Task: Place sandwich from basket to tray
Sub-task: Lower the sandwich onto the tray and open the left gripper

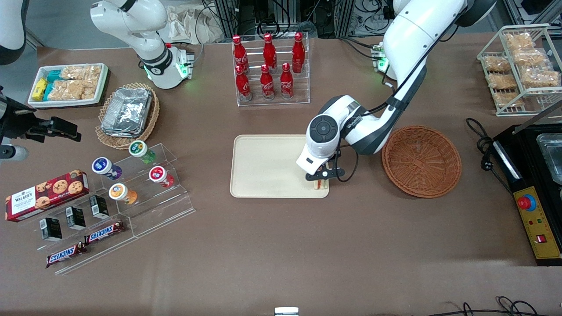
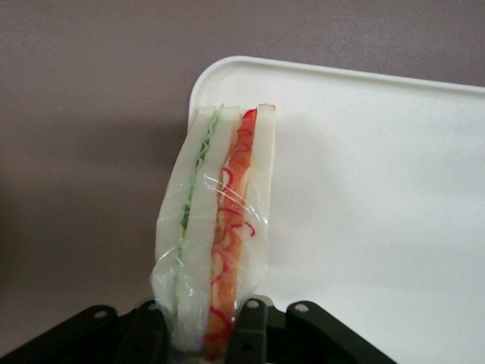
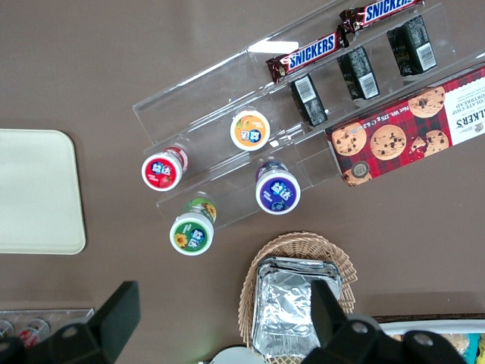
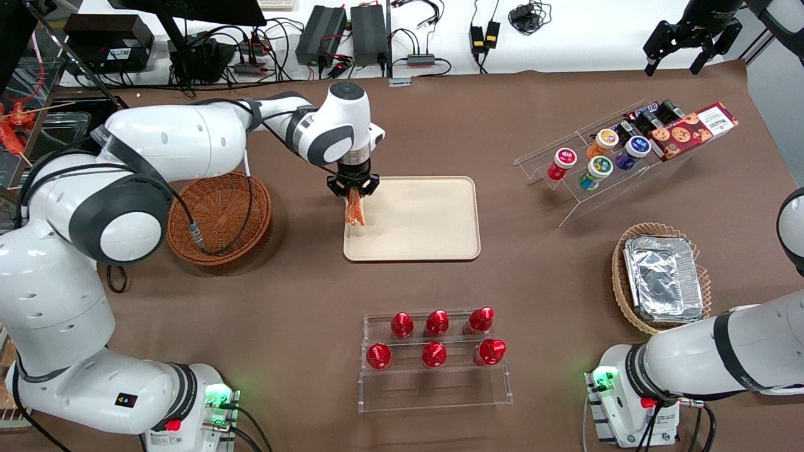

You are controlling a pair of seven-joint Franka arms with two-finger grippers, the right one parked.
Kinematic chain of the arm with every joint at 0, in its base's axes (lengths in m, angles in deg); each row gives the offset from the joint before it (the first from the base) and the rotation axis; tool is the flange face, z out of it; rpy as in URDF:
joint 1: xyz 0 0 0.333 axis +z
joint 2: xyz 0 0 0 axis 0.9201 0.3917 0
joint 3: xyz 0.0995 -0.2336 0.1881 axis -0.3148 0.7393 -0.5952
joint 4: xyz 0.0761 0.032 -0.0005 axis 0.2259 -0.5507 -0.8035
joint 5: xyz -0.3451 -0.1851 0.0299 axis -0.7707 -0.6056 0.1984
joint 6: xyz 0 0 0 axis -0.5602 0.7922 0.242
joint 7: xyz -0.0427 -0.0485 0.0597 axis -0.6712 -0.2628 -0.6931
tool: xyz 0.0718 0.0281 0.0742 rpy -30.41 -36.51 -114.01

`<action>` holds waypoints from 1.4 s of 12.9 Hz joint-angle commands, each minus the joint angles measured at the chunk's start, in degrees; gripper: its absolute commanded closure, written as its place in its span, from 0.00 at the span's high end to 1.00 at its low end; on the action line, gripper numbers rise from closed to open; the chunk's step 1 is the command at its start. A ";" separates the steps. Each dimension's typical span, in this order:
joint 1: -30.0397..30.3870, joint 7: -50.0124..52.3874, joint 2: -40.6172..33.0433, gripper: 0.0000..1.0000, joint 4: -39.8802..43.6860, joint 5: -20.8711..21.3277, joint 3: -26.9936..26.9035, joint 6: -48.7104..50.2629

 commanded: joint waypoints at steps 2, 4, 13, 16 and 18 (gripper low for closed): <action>-1.40 5.01 3.27 0.06 1.70 5.34 -0.13 -1.62; -1.67 6.51 3.98 0.99 1.61 6.84 -0.13 -3.13; -0.96 10.54 -6.81 1.00 6.34 2.91 -0.04 14.43; 4.91 12.06 -14.19 1.00 6.88 -2.35 -0.13 16.29; 7.90 10.92 -19.99 1.00 6.88 -6.24 -3.01 19.53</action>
